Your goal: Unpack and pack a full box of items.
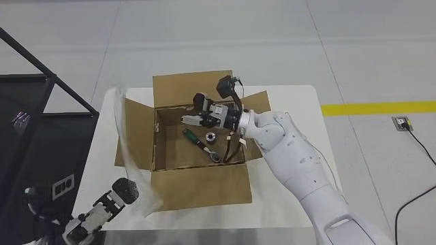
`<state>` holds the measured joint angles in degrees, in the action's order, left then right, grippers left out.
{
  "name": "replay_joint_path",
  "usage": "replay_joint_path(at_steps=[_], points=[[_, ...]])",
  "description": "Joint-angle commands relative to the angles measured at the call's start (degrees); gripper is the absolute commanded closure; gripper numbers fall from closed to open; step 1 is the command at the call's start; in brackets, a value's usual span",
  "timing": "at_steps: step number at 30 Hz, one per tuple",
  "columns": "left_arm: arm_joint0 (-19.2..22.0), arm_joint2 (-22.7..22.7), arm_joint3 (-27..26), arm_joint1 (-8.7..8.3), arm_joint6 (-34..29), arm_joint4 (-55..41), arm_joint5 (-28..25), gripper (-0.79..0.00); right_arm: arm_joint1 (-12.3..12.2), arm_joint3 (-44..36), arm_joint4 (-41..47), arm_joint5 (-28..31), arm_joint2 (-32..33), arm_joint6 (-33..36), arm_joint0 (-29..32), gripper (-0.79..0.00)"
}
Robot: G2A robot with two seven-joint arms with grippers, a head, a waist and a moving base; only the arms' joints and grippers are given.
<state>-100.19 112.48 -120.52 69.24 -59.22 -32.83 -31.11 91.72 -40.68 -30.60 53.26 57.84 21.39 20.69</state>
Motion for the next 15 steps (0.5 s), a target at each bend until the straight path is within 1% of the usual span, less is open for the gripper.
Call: replay_joint_path(at_steps=[1, 3, 5, 7, 10, 15], points=[[1.32, -0.13, 0.76, -0.51, -6.02, -4.35, 2.41, -0.785, 0.0, 0.0, 0.07, 0.09, 0.0, 0.05, 0.0, -0.785], [2.72, -0.06, 1.69, -0.94, -9.99, -6.83, 4.19, -0.785, 0.07, -0.96, 0.98, 1.06, -0.32, 0.09, 1.03, -0.785], [4.05, -0.28, 2.36, -1.3, -13.09, -8.18, 5.62, -0.785, 0.06, -1.69, 4.42, 4.61, -0.8, 2.2, 2.19, -0.785], [5.14, -0.58, 2.88, -1.55, -14.7, -8.37, 6.34, -0.785, 0.23, -3.34, 12.28, 4.74, -2.04, 6.4, 3.15, -0.785], [6.14, -1.44, 3.23, -1.82, -15.98, -8.41, 7.07, -0.785, -0.14, -2.44, 28.86, 4.74, -2.79, 18.0, 2.88, -0.785], [6.86, -2.21, 4.03, -2.15, -16.76, -8.18, 7.56, -0.785, -0.14, -2.44, 28.86, 4.74, -2.79, 18.0, 2.88, -0.785]])
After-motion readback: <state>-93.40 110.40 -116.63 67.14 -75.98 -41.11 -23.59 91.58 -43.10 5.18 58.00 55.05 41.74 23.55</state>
